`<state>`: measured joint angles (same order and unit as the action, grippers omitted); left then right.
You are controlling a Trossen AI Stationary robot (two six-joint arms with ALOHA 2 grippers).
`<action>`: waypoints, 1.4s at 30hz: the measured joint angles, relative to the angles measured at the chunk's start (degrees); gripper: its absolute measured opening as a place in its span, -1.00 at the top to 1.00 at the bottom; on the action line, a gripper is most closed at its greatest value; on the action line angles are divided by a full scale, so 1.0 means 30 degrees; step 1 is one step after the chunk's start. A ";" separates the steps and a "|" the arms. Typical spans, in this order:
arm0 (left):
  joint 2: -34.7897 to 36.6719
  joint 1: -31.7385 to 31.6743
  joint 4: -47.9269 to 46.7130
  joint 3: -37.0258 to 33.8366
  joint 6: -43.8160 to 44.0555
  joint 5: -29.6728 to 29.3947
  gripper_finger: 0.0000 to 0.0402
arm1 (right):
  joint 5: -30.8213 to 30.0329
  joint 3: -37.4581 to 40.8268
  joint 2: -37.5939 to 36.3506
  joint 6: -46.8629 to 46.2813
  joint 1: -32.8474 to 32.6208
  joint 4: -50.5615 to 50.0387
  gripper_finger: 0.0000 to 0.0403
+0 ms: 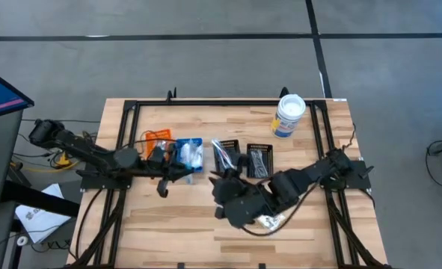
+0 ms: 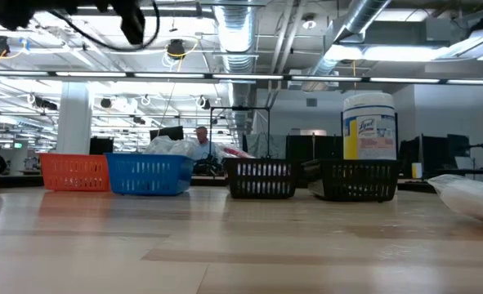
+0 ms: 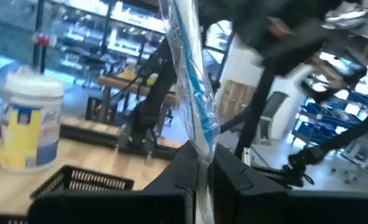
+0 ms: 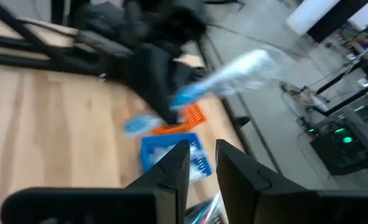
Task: Pick & Place Travel size toiletries
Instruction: Put the blue toothbrush into the left black bin
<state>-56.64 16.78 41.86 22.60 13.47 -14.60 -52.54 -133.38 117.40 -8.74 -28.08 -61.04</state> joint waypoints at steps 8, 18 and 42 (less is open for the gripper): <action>0.1752 0.2393 -0.0132 -0.0091 -0.1420 -0.1365 0.96 | 0.3846 0.1358 -0.0097 0.1956 0.0875 0.3322 0.73; 0.1948 0.2753 -0.0200 -0.0091 -0.1413 -0.1541 0.96 | 0.6081 1.2114 -0.1234 0.4268 0.0430 1.9311 0.97; 0.0604 0.1524 -0.0640 -0.0069 0.0131 -0.1985 0.96 | 1.9880 2.1085 -0.3727 -0.6599 0.6936 3.7324 0.31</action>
<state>-54.83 21.35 39.94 22.39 13.87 -20.56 7.10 -70.13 106.22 -28.53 -7.27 50.93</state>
